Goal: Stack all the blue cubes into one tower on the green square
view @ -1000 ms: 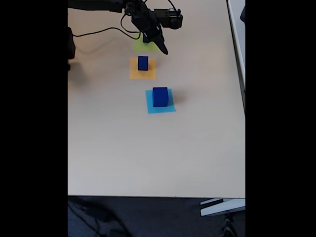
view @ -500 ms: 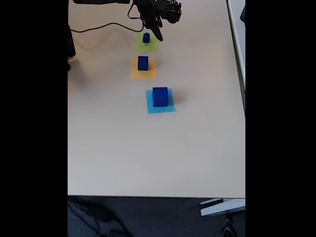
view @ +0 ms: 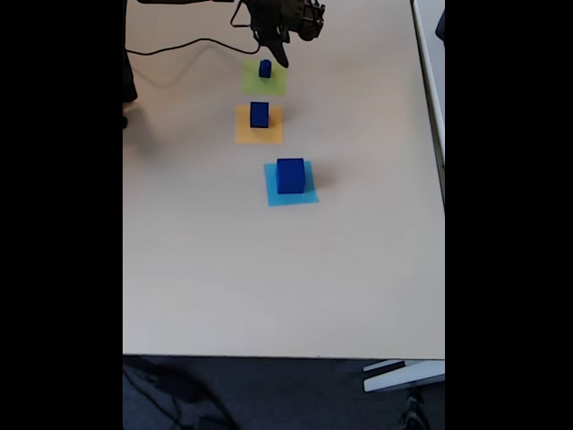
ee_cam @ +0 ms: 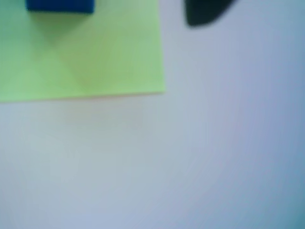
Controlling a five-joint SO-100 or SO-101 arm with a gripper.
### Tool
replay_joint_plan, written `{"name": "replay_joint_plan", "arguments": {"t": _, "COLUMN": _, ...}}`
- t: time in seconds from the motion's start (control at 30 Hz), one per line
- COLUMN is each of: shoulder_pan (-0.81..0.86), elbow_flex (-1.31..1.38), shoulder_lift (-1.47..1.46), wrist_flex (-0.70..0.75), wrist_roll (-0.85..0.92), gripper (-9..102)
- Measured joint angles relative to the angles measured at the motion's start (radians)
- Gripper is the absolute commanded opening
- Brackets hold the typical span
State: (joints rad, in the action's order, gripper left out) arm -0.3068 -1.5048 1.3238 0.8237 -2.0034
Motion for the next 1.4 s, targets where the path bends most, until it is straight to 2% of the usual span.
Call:
{"name": "replay_joint_plan", "arguments": {"t": 0.5, "shoulder_pan": -0.005, "elbow_flex": -0.034, "shoulder_lift": -0.009, "wrist_flex": 0.081, "wrist_roll": 0.057, "gripper": 23}}
{"name": "replay_joint_plan", "arguments": {"t": 1.4, "shoulder_pan": -0.012, "elbow_flex": -0.067, "shoulder_lift": -0.026, "wrist_flex": 0.083, "wrist_roll": 0.133, "gripper": 18}}
